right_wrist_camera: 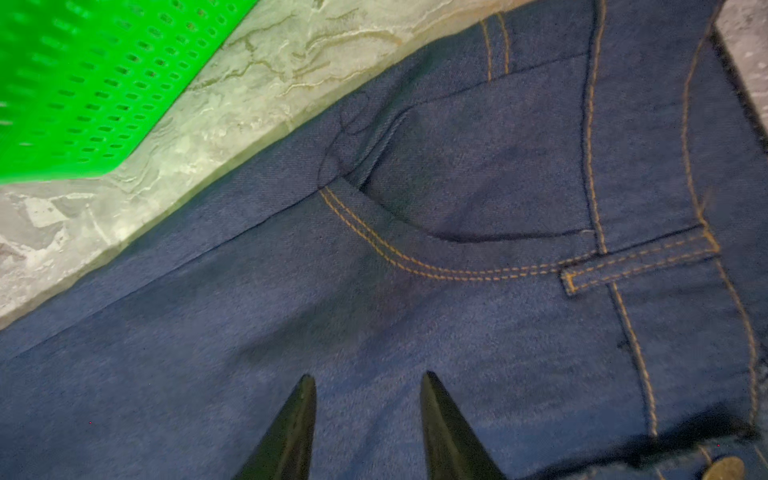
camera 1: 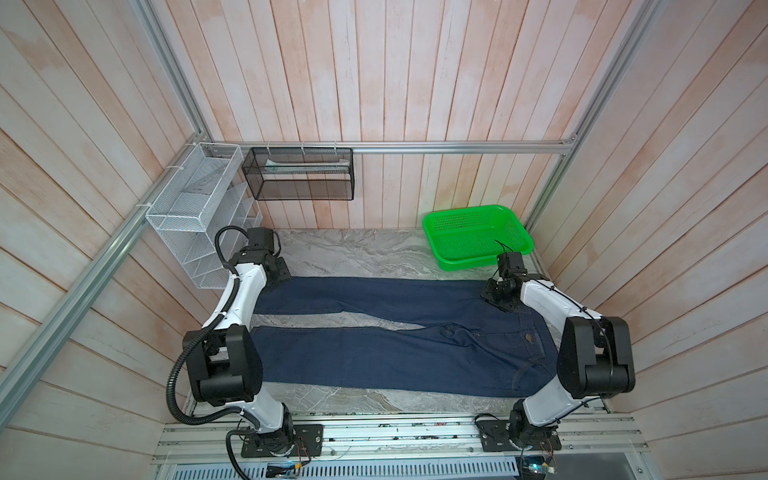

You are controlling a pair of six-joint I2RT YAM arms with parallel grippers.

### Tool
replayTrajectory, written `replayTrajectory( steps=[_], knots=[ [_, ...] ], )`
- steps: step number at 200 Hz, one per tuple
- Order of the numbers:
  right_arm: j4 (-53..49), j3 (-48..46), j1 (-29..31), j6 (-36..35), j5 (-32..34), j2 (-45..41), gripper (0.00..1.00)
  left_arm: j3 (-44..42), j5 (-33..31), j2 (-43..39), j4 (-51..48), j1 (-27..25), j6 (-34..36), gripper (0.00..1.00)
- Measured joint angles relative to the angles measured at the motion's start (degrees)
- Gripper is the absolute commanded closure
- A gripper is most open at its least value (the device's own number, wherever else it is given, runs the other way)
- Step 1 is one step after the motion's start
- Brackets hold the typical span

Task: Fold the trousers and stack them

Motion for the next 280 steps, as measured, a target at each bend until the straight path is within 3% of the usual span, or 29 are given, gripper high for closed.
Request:
replayTrajectory(
  steps=[34, 106, 160, 210, 251, 263, 280],
  knots=[
    [1.92, 3.63, -2.82, -0.22, -0.94, 5.42, 0.6, 0.07, 3.26, 8.31, 3.43, 0.0, -0.57, 0.74],
    [7.15, 6.14, -8.13, -0.68, -2.21, 13.88, 0.68, 0.26, 2.25, 20.52, 6.05, 1.16, -1.55, 0.88],
    [9.38, 6.62, -13.38, -0.04, 0.42, 14.91, 0.64, 5.55, 0.59, 24.46, 6.4, 2.64, -1.05, 0.88],
    [9.16, 6.14, -11.85, -1.99, -0.2, 14.16, 0.55, 12.72, 0.61, 29.09, 5.31, 2.64, -0.52, 0.88],
    [6.03, 1.31, -9.46, -2.6, -3.39, 7.13, 0.51, 23.04, 0.35, 35.71, 3.85, 2.62, 0.02, 0.87],
    [4.81, 0.02, -9.49, -2.6, -3.82, 3.76, 0.51, 23.91, 0.37, 36.28, 3.96, 2.62, 0.15, 0.82],
    [3.1, -0.37, -9.6, -2.6, -3.8, 0.17, 0.51, 23.61, 0.42, 36.0, 4.28, 2.45, 0.63, 0.65]
  ],
)
